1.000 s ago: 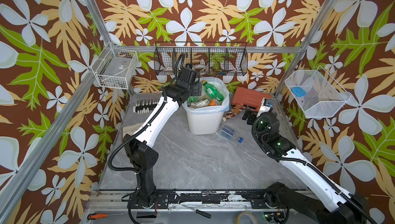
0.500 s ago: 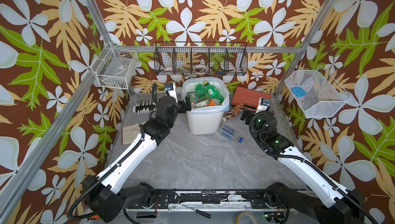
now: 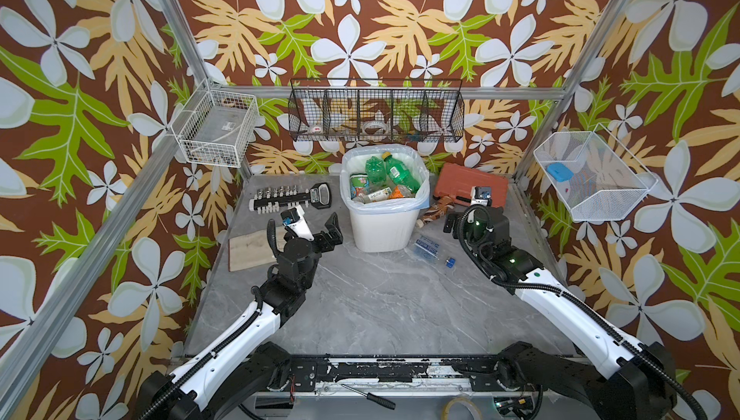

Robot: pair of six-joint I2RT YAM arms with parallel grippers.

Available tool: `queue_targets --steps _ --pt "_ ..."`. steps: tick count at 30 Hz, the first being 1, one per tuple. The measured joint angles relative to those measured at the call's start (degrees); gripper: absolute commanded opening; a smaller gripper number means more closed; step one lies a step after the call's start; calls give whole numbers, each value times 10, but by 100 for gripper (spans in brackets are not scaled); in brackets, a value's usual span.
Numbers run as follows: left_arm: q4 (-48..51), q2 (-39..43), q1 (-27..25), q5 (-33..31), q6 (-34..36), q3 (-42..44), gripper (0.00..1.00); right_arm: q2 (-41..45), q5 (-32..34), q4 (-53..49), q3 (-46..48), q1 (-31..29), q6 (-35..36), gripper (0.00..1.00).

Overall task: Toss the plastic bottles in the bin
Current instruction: 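Withdraw the left gripper from the bin toward the robot, then lower the right gripper onto the clear soda water bottle and close it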

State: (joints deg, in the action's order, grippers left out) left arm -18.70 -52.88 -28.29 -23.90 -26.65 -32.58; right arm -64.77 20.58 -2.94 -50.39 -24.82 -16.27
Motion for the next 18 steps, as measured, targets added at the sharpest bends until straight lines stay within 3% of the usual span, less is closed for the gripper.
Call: queue_targets --steps 8,18 --pt "-4 -15 0 -3 0 -3 100 -29 -45 -14 10 0 9 99" --pt "5 3 0 -19 4 3 100 -140 -133 -16 20 -1 37 100"
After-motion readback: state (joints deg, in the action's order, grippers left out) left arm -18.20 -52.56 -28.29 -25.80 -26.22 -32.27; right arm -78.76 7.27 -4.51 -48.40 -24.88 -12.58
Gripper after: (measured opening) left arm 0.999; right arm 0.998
